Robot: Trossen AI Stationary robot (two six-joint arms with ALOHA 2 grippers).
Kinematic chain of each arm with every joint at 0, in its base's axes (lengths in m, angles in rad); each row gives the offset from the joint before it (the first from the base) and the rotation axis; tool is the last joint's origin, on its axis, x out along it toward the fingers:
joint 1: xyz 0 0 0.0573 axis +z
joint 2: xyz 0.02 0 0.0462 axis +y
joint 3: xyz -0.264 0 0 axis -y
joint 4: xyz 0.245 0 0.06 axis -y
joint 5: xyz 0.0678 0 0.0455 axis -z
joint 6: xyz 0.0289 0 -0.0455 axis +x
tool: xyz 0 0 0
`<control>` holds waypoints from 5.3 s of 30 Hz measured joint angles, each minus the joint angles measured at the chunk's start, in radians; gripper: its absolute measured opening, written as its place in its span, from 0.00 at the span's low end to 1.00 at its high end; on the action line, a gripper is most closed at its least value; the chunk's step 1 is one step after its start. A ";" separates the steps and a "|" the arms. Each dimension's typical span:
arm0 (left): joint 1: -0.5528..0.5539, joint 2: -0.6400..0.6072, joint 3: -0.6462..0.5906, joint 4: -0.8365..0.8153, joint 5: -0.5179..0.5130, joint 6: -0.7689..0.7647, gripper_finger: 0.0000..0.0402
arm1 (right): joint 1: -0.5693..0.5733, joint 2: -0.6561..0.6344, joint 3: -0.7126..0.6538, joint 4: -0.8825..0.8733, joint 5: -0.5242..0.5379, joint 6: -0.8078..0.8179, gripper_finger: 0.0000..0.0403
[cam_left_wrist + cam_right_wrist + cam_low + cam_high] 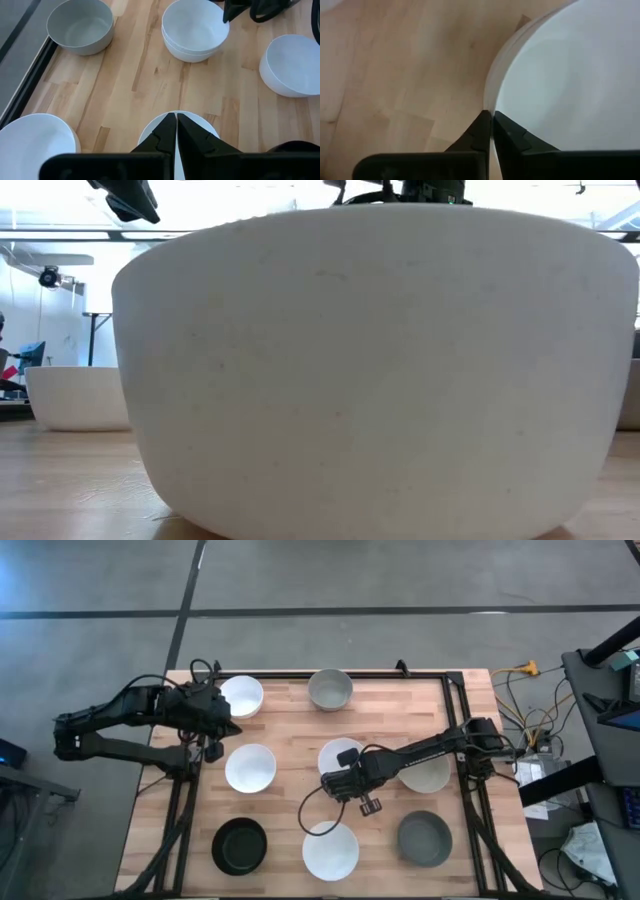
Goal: Nest bowls inside each other
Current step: Stack the top right white bowl on the middle right white bowl, then stack the left white bowl on the right white bowl
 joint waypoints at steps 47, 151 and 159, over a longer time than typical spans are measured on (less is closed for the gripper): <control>0.002 0.179 0.000 -0.010 0.052 -0.044 0.00 | -0.099 -0.758 -0.743 1.492 -0.041 0.773 0.18; 0.067 0.913 0.726 0.214 0.393 -0.396 0.00 | -0.318 -1.192 -1.468 2.163 -0.203 1.010 0.17; 0.066 1.109 0.886 -0.038 0.400 -0.396 0.00 | -0.318 -1.192 -1.468 2.158 -0.202 0.971 0.17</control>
